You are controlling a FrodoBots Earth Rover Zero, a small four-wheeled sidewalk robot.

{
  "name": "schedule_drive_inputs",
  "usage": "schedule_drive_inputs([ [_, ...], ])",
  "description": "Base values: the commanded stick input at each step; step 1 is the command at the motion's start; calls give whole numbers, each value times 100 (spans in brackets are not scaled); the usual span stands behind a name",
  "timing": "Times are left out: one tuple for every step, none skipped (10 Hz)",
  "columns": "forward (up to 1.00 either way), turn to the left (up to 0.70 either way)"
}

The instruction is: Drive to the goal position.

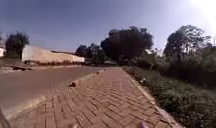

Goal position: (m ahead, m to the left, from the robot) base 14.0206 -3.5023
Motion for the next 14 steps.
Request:
schedule_drive_inputs([
  [100, 0],
  [100, 0],
  [100, 0],
  [100, 0],
  [100, 0],
  [100, 0],
  [100, 0],
  [100, 0],
  [100, -3],
  [100, -16],
  [100, -36],
  [100, -12],
  [100, 0],
  [100, 0],
])
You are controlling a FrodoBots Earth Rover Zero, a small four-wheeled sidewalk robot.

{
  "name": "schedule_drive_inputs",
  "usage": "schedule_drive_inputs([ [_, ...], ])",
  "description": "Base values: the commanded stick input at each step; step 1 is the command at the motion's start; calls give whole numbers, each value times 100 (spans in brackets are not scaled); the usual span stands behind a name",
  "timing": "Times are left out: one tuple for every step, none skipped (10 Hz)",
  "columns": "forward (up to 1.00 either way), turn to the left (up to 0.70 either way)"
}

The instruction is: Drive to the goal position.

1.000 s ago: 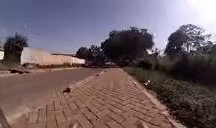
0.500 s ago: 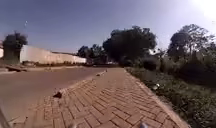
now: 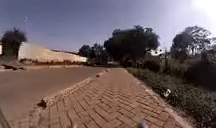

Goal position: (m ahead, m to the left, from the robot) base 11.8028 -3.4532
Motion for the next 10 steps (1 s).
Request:
schedule_drive_inputs([
  [100, 0],
  [100, 0],
  [100, 0],
  [100, 0],
  [100, 0],
  [100, 0],
  [100, 0],
  [100, -30],
  [100, -26],
  [100, -9],
])
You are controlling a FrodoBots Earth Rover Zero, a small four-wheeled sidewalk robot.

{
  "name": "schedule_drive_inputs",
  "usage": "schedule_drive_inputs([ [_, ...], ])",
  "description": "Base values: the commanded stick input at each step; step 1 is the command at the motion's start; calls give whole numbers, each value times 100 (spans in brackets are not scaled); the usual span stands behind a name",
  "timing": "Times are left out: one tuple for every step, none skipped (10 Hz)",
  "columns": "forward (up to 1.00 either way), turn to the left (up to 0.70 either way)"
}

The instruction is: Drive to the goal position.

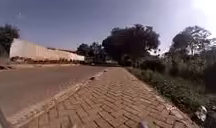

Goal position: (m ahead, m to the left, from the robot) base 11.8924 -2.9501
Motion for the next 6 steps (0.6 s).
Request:
schedule_drive_inputs([
  [100, 0],
  [100, 0],
  [100, 0],
  [100, 0],
  [100, 0],
  [100, 0],
])
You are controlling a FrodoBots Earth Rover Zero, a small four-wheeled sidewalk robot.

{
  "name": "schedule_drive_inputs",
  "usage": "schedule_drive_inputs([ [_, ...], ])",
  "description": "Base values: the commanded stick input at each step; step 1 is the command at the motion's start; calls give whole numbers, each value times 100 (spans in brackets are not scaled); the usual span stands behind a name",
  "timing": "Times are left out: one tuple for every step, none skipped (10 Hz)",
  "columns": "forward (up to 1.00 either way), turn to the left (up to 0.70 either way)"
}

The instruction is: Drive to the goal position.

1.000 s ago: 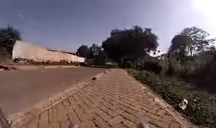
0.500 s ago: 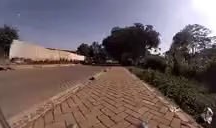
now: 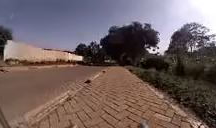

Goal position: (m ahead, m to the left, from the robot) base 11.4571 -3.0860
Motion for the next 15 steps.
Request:
schedule_drive_inputs([
  [100, 0],
  [100, 0],
  [100, 0],
  [100, 0],
  [100, 0],
  [100, -8],
  [100, -6],
  [100, 0],
  [100, 0],
  [100, -2],
  [100, -37],
  [100, -33],
  [100, -5],
  [100, 2],
  [100, 2],
])
